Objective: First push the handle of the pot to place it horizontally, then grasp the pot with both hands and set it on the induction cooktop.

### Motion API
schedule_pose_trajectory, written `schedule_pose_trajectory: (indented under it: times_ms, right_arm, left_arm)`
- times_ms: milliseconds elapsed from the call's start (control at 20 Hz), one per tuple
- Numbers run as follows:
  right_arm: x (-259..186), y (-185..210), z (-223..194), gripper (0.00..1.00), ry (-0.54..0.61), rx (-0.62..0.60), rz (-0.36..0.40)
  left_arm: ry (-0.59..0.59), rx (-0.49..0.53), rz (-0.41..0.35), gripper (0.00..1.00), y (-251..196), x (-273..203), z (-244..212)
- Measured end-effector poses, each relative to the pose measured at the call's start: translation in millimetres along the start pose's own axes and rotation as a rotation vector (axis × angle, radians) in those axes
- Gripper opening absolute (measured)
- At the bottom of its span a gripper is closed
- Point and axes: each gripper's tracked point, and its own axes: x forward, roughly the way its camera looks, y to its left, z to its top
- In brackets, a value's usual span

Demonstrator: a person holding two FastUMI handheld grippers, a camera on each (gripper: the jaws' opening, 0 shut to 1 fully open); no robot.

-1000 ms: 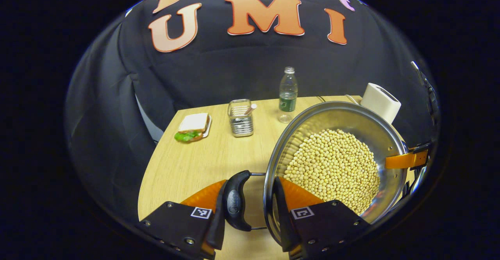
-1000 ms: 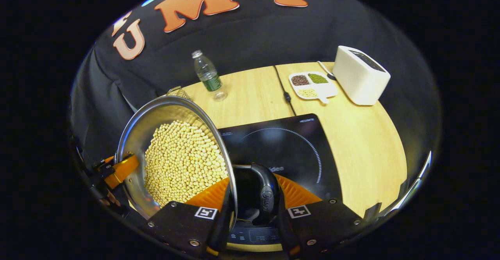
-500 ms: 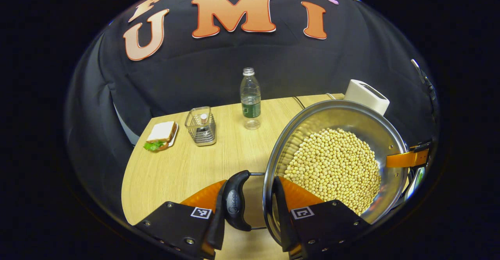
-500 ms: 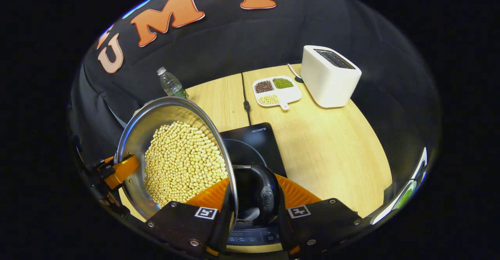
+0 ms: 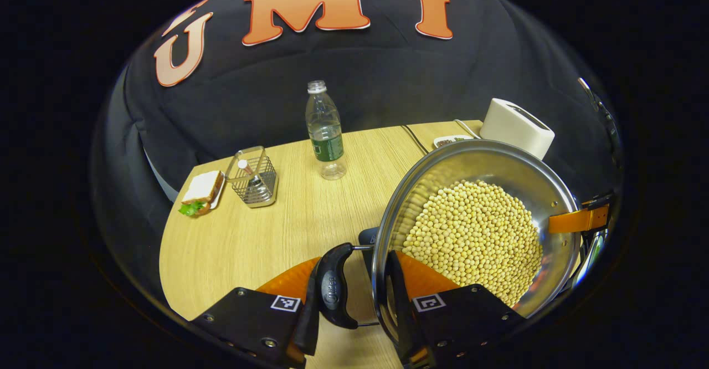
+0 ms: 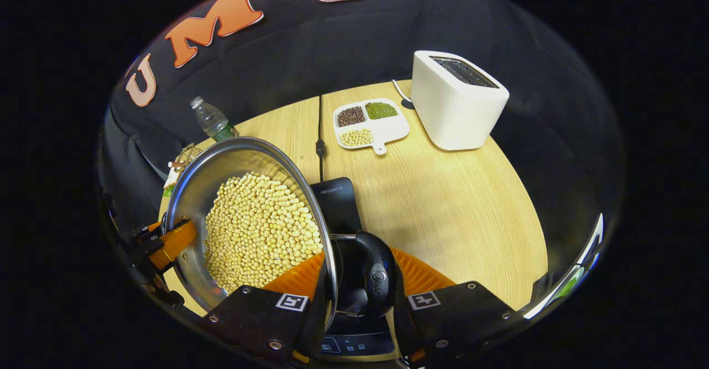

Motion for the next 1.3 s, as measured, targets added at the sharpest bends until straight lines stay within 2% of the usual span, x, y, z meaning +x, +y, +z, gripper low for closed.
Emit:
schedule_pose_trajectory:
  times_ms: [350, 400, 450, 600, 650, 700, 800, 850, 900, 1050, 1200, 1300]
  right_arm:
    - [33, 3, 2, 0.51, 0.048, 0.007, 0.000]
    - [34, 2, 3, 0.47, 0.053, 0.011, 0.002]
    - [36, 2, 2, 0.51, 0.060, 0.015, 0.004]
    - [40, 1, 3, 0.51, 0.066, 0.038, 0.010]
    - [40, -2, 2, 0.47, 0.062, 0.032, 0.008]
    - [42, -2, 4, 0.53, 0.059, 0.028, -0.003]
    - [45, -4, 11, 0.60, 0.031, 0.049, -0.039]
    - [45, -2, 12, 0.65, 0.022, 0.058, -0.041]
    - [44, 1, 13, 0.68, 0.016, 0.061, -0.036]
    - [31, 0, 20, 0.81, -0.034, 0.065, -0.016]
    - [15, -6, 28, 0.88, -0.085, 0.082, -0.003]
    - [-2, -10, 38, 0.91, -0.139, 0.087, -0.003]
  left_arm:
    - [0.047, 0.025, 0.003, 0.58, -3, 2, 11]
    - [0.051, 0.034, 0.001, 0.55, -4, 5, 11]
    - [0.051, 0.043, -0.001, 0.58, -5, 6, 10]
    - [0.047, 0.070, -0.005, 0.58, -6, 9, 13]
    - [0.047, 0.073, -0.009, 0.58, -7, 9, 12]
    - [0.045, 0.073, -0.014, 0.55, -7, 9, 12]
    - [0.077, 0.072, -0.011, 0.58, -8, 11, 5]
    - [0.094, 0.064, -0.016, 0.63, -10, 8, 0]
    - [0.093, 0.060, -0.026, 0.71, -12, 6, 2]
    - [0.057, 0.031, -0.015, 0.76, 5, -6, 8]
    - [0.026, 0.010, -0.032, 0.92, 12, -25, 15]
    - [-0.020, 0.023, -0.026, 0.91, 15, -41, 29]
